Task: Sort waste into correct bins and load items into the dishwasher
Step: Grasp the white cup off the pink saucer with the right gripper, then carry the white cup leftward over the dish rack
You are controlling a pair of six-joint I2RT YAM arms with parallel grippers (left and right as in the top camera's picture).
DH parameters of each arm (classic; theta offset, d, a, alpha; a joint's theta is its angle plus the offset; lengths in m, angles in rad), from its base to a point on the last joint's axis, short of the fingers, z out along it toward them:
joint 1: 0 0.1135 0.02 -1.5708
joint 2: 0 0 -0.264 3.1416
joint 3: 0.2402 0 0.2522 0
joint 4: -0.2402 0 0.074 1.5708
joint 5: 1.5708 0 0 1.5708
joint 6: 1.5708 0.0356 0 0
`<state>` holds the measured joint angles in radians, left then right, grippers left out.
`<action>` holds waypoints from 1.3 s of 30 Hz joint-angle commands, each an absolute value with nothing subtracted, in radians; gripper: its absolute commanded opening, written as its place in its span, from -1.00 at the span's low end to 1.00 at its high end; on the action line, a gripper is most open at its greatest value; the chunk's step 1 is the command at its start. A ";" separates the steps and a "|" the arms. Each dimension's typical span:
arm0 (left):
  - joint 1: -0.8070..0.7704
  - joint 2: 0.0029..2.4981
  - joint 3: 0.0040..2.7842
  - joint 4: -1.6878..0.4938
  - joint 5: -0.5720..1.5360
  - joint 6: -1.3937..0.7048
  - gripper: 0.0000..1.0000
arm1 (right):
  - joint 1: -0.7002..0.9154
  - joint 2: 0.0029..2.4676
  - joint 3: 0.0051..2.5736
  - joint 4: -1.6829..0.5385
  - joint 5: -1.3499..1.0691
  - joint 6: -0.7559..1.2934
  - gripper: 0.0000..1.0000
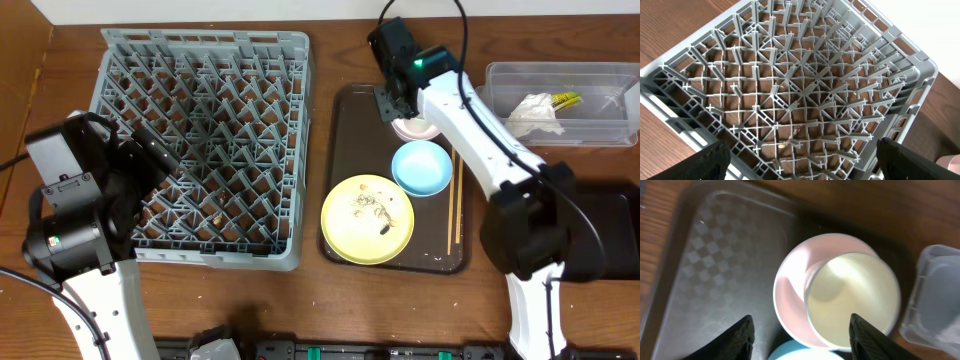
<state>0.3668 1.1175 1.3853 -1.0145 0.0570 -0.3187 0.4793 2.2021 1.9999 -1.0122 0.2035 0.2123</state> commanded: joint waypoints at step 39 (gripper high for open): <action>0.372 1.119 1.390 -1.017 0.060 -0.331 0.89 | 0.456 2.116 2.133 -1.010 0.114 0.212 -0.98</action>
<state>0.3668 1.1175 1.3853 -1.0145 0.0570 -0.3187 0.4622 2.2753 2.0327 -1.0245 0.1802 0.2089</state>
